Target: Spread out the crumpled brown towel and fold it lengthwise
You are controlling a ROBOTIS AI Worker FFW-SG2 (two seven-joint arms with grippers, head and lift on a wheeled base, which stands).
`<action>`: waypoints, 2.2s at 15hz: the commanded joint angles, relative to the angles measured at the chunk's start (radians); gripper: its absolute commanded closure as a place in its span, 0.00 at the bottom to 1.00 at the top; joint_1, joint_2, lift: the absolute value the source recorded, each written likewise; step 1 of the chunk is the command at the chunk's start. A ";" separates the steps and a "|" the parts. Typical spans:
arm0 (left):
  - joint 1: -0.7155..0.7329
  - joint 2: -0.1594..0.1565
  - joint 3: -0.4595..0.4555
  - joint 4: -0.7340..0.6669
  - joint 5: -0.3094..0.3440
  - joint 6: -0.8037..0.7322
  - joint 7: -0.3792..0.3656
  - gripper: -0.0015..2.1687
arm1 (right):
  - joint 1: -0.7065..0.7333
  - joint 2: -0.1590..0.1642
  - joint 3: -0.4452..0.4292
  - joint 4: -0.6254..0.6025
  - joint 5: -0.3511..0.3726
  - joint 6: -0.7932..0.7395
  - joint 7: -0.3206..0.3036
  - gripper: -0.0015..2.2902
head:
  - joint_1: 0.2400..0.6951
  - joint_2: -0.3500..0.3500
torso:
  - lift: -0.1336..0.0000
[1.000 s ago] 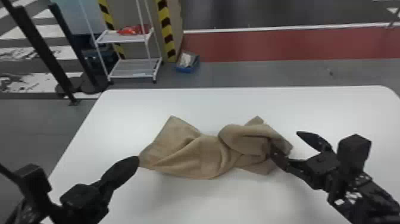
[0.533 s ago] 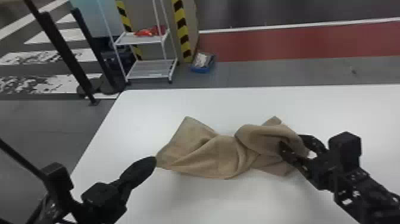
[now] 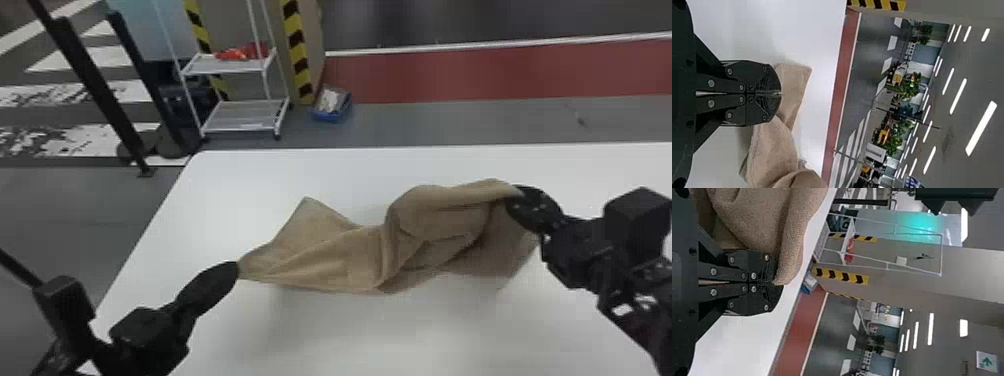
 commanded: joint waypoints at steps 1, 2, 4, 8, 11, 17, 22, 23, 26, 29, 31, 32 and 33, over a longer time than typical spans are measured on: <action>-0.009 -0.004 0.006 0.008 0.003 0.000 -0.001 0.63 | 0.010 -0.001 -0.048 -0.134 0.009 0.067 0.040 0.62 | 1.00 0.74 | 0.07; -0.010 -0.004 0.006 0.014 0.003 0.000 -0.001 0.63 | 0.006 -0.001 -0.054 -0.160 0.027 0.074 0.080 0.62 | 1.00 0.74 | 0.07; -0.018 -0.004 0.006 0.022 0.003 0.000 -0.001 0.64 | -0.051 -0.007 -0.024 -0.143 0.131 0.163 0.166 0.62 | 1.00 0.73 | 0.07; -0.018 -0.004 0.006 0.026 0.003 0.000 -0.010 0.63 | -0.128 -0.027 0.065 0.075 0.277 0.153 0.194 0.62 | 1.00 0.75 | 0.07; -0.016 -0.004 0.012 0.028 0.003 0.000 -0.010 0.63 | -0.017 -0.043 0.047 -0.014 0.300 0.107 0.326 0.62 | 1.00 0.79 | 0.07; -0.027 -0.004 0.010 0.040 -0.003 0.000 -0.010 0.64 | 0.214 -0.075 -0.021 -0.252 0.440 0.153 0.476 0.53 | 1.00 0.79 | 0.07; -0.027 -0.004 0.009 0.040 -0.011 0.000 -0.010 0.63 | 0.168 -0.058 -0.150 -0.264 0.160 0.282 0.556 0.05 | 1.00 0.77 | 0.07; -0.027 -0.004 0.007 0.042 -0.015 0.000 -0.010 0.63 | 0.133 -0.049 -0.166 -0.253 0.105 0.350 0.530 0.05 | 1.00 0.76 | 0.07; -0.029 -0.004 0.006 0.043 -0.021 0.003 -0.019 0.64 | 0.015 -0.023 -0.180 -0.201 0.004 0.509 0.458 0.05 | 1.00 0.72 | 0.07; -0.027 -0.004 0.006 0.051 -0.023 0.003 -0.025 0.63 | -0.091 -0.024 -0.110 -0.112 0.078 0.534 0.395 0.05 | 1.00 0.69 | 0.07; -0.026 -0.004 0.009 0.051 -0.025 0.003 -0.033 0.63 | -0.149 -0.029 -0.058 -0.049 0.130 0.506 0.425 0.05 | 1.00 0.69 | 0.07; -0.024 -0.004 0.010 0.051 -0.023 0.003 -0.038 0.63 | -0.169 -0.029 -0.067 -0.023 0.073 0.482 0.488 0.05 | 1.00 0.70 | 0.07; -0.021 -0.004 0.010 0.051 -0.023 0.003 -0.041 0.63 | -0.179 -0.029 -0.088 -0.008 -0.001 0.482 0.548 0.05 | 1.00 0.72 | 0.07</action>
